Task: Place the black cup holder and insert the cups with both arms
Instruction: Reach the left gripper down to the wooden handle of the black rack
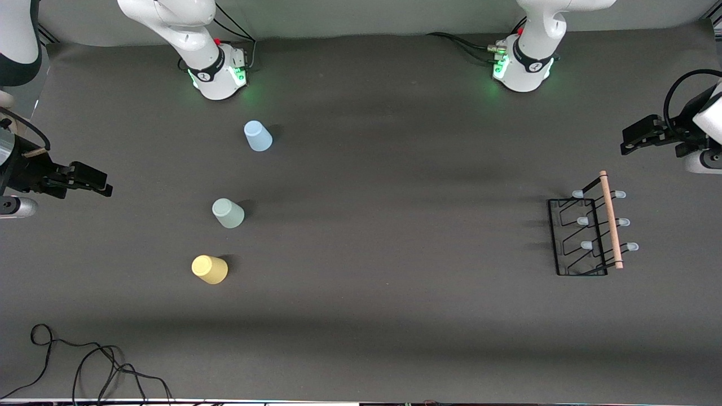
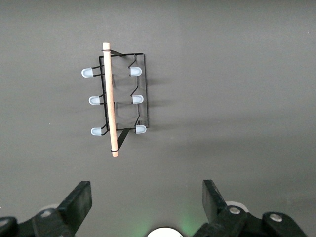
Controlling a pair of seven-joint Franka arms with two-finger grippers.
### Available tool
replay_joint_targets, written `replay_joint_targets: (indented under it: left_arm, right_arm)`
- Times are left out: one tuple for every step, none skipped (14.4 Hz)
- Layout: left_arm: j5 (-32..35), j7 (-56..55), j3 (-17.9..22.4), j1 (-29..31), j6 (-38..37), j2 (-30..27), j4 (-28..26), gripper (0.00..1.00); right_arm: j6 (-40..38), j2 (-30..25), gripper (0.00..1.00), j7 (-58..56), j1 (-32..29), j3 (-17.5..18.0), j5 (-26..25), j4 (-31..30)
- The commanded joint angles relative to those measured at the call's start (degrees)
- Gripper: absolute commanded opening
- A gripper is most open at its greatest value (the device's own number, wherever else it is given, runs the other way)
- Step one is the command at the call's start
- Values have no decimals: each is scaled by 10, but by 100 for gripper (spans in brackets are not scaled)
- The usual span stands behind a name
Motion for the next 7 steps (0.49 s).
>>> replay_joint_targets:
  left_arm:
    - [9, 4, 6, -8, -5, 0, 7, 100]
    - [9, 3, 6, -8, -5, 0, 7, 100]
    - [9, 3, 6, -9, -7, 0, 7, 100]
    - [10, 1, 6, -11, -6, -1, 7, 100]
    - [10, -2, 6, -11, -5, -2, 6, 100]
    - [10, 2, 7, -6, -5, -5, 4, 100]
    - [10, 7, 9, -3, -5, -13, 0, 100]
  right_arm:
    - [-18, 8, 100, 4, 3, -1, -3, 18]
    - [-18, 8, 100, 5, 2, -1, -4, 18]
    - [-18, 8, 100, 5, 2, -1, -6, 18]
    - [-18, 8, 100, 6, 3, -1, -7, 18]
    - [-18, 8, 100, 6, 3, -1, -7, 18]
    - [-18, 8, 100, 5, 3, -1, -4, 18]
    - [-18, 4, 100, 6, 4, -1, -4, 17]
